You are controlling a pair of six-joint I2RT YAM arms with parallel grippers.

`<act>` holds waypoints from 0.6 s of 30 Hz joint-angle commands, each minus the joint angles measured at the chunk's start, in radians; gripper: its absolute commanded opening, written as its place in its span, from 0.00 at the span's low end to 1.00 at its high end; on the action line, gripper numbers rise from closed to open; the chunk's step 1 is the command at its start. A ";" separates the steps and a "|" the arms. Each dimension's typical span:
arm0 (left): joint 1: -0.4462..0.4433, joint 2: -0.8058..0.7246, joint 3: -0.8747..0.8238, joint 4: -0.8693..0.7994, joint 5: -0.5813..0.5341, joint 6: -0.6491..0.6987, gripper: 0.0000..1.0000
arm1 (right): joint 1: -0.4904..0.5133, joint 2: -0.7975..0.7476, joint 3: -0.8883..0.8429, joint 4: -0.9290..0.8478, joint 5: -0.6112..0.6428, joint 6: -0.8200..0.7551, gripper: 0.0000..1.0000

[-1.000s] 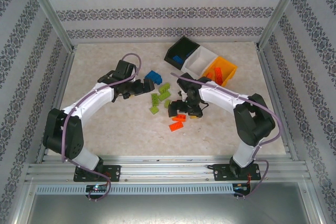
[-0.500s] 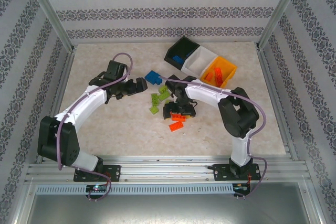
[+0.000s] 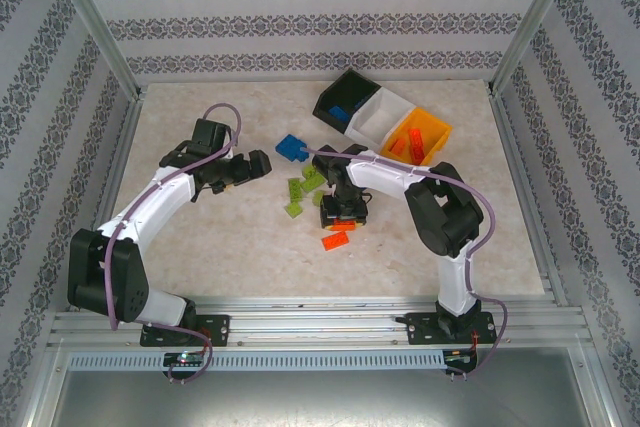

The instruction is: Sort the legos into containers by color

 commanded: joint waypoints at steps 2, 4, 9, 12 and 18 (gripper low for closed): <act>0.011 -0.001 -0.005 0.033 0.021 0.001 1.00 | -0.017 -0.036 -0.016 -0.021 0.040 0.009 0.53; 0.011 0.008 -0.001 0.043 0.026 -0.006 1.00 | -0.023 -0.065 -0.035 -0.017 0.044 0.010 0.53; 0.011 0.023 0.001 0.072 0.034 -0.031 1.00 | -0.053 -0.158 -0.071 -0.019 0.061 0.012 0.52; 0.011 0.027 -0.001 0.086 0.042 -0.043 1.00 | -0.096 -0.219 -0.080 -0.029 0.063 0.002 0.52; 0.010 0.019 -0.005 0.083 0.055 -0.051 1.00 | -0.273 -0.320 -0.041 -0.049 0.074 -0.053 0.52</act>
